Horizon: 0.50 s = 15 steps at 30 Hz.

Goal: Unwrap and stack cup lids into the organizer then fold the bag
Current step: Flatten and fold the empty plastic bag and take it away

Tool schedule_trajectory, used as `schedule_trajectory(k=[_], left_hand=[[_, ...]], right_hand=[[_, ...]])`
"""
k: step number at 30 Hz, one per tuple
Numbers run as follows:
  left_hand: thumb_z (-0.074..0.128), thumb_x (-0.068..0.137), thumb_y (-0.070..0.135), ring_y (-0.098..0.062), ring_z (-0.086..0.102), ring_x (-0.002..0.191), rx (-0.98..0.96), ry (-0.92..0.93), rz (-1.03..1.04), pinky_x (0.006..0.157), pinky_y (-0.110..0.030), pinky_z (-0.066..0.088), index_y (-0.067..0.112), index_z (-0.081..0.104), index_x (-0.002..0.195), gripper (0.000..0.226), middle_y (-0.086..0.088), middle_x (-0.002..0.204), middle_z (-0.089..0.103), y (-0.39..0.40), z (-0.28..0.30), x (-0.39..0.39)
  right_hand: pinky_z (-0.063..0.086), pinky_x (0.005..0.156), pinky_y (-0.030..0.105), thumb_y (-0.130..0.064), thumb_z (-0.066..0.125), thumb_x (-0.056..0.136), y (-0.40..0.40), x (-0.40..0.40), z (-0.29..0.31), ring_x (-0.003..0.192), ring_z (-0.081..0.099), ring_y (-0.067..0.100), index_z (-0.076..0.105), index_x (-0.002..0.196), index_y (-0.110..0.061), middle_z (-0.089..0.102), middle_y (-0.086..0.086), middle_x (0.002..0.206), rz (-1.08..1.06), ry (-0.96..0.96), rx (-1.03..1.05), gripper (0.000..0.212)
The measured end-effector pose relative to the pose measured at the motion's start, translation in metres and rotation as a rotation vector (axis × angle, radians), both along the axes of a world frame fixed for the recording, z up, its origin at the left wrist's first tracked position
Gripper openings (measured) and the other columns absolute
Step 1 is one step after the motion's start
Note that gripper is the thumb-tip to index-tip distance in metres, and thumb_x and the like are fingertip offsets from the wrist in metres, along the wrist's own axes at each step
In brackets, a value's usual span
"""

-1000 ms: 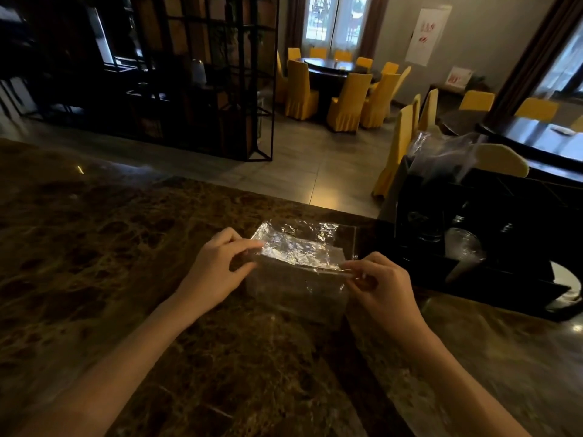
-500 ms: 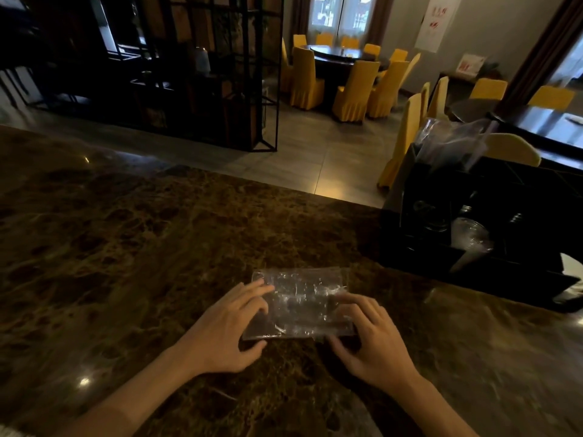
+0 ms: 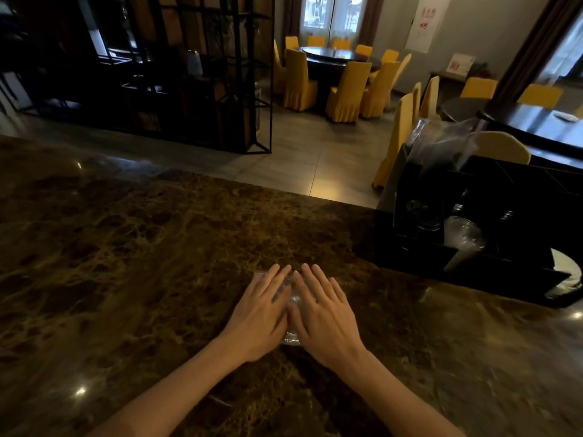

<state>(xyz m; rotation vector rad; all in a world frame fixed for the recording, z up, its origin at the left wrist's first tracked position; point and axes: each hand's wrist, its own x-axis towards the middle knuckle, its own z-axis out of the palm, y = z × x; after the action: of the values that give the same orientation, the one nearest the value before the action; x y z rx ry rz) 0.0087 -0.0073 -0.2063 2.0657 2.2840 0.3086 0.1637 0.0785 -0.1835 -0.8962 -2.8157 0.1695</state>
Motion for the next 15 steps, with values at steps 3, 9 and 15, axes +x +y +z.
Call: schedule_trajectory(k=[3,9,15], left_hand=[[0.017,0.103,0.045,-0.015,-0.013,0.155,-0.059,0.002,-0.003,0.127,-0.043,0.000,0.022,0.006,0.162,0.064,0.000,0.171,-0.001,0.000,-0.011,0.001],[0.005,0.100,0.053,-0.014,-0.003,0.156,-0.074,0.006,0.018,0.128,-0.042,0.005,0.025,0.004,0.161,0.068,0.003,0.171,0.003,0.003,-0.023,0.000],[0.012,0.104,0.056,-0.014,0.006,0.156,-0.020,0.007,0.033,0.125,-0.037,0.003,0.026,0.014,0.160,0.064,0.003,0.169,0.014,0.001,-0.029,-0.001]], right_hand=[[-0.009,0.126,0.036,-0.058,0.007,0.107,0.001,-0.002,-0.015,0.157,-0.012,0.013,0.006,0.164,-0.025,0.000,-0.002,0.172,-0.032,-0.071,-0.053,0.066],[-0.013,0.125,0.036,-0.059,-0.003,0.103,0.002,0.003,-0.033,0.156,-0.016,0.013,0.000,0.164,-0.026,-0.005,-0.003,0.172,-0.060,-0.116,-0.110,0.069],[-0.008,0.128,0.040,-0.058,-0.001,0.104,0.003,0.005,-0.039,0.156,-0.017,0.012,-0.003,0.163,-0.030,-0.011,-0.007,0.170,-0.070,-0.078,-0.146,0.066]])
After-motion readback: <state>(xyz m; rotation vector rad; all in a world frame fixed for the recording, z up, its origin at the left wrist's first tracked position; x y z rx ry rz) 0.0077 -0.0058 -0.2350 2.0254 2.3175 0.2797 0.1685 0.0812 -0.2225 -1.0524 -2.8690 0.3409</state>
